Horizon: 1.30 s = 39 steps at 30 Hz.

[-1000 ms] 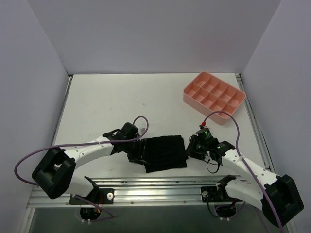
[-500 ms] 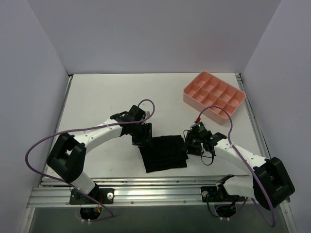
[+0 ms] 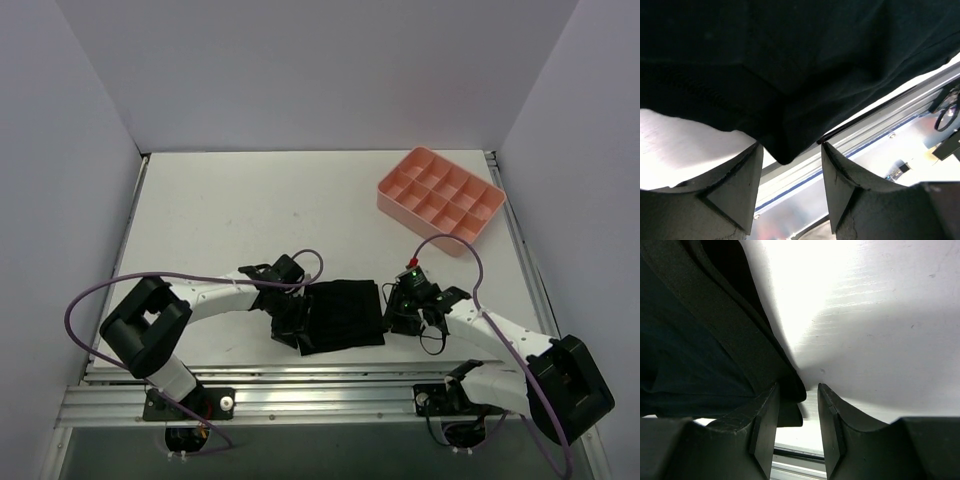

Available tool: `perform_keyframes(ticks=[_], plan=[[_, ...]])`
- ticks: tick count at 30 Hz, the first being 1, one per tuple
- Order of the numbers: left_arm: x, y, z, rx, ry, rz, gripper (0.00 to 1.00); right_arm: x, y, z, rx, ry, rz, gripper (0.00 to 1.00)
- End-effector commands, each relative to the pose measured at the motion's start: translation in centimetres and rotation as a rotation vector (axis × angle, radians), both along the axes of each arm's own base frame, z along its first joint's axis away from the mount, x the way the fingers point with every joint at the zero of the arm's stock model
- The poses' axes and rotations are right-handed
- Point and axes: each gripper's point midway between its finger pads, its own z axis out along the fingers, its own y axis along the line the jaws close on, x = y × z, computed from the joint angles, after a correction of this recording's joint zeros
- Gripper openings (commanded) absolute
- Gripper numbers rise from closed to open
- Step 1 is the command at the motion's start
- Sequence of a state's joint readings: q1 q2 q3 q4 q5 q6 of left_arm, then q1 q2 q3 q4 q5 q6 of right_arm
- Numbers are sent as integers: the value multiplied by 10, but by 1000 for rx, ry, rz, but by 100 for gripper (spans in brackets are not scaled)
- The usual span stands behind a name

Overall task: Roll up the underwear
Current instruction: Fold the underwear

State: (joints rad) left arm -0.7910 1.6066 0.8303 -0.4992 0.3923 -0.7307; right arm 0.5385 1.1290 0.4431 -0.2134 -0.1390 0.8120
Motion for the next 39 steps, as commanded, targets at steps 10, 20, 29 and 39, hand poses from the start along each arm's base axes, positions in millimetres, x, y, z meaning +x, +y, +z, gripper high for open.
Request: perform_keyframes(ticks=[10, 20, 29, 39], plan=[[9, -9, 10, -18, -38, 17, 59, -10, 0, 8, 13, 6, -5, 31], [61, 2, 67, 80, -276, 37, 61, -14, -2, 19, 21, 25, -75, 37], [144, 14, 75, 134, -352, 2, 62, -22, 2, 23, 42, 45, -69, 32], [149, 10, 43, 88, -275, -119, 61, -32, 12, 22, 84, 49, -56, 23]])
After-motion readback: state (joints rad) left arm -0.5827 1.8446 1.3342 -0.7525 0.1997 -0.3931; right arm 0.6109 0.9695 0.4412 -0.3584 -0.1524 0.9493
